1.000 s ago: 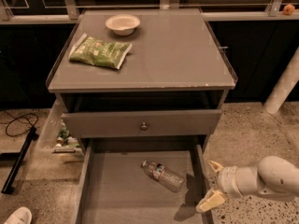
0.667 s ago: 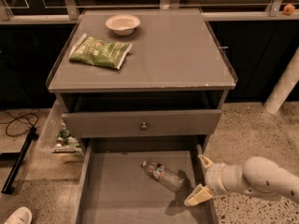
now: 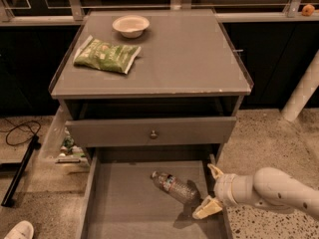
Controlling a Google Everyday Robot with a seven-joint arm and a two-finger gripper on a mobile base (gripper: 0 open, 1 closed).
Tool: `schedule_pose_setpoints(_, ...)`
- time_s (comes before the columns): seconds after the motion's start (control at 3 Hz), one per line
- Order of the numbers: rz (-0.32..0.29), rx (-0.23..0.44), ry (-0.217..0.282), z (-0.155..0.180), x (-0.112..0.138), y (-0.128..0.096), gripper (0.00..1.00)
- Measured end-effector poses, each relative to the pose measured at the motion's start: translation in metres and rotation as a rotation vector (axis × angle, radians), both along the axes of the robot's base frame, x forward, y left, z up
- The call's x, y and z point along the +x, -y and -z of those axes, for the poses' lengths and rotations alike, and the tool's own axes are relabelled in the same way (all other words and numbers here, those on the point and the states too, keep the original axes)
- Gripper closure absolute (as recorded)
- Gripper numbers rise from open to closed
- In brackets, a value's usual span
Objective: Pick water bottle from middle drawer and place on counter
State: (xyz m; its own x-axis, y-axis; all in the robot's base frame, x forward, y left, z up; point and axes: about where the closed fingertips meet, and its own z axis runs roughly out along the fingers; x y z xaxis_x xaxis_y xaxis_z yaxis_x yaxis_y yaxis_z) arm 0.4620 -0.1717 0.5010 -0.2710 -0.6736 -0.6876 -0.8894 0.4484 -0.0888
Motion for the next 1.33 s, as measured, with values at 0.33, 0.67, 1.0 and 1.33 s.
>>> schedule_pose_setpoints(0.33, -0.005, -0.030, 0.026, 0.015, 0.012, -0.024, 0.00)
schedule_pose_setpoints(0.67, 0.016, -0.067, 0.048, 0.035, 0.031, -0.044, 0.00)
schedule_pose_setpoints(1.0, 0.032, -0.081, 0.069, 0.053, 0.050, -0.054, 0.00)
schedule_pose_setpoints(1.33, 0.045, -0.060, 0.056, 0.071, 0.066, -0.057, 0.00)
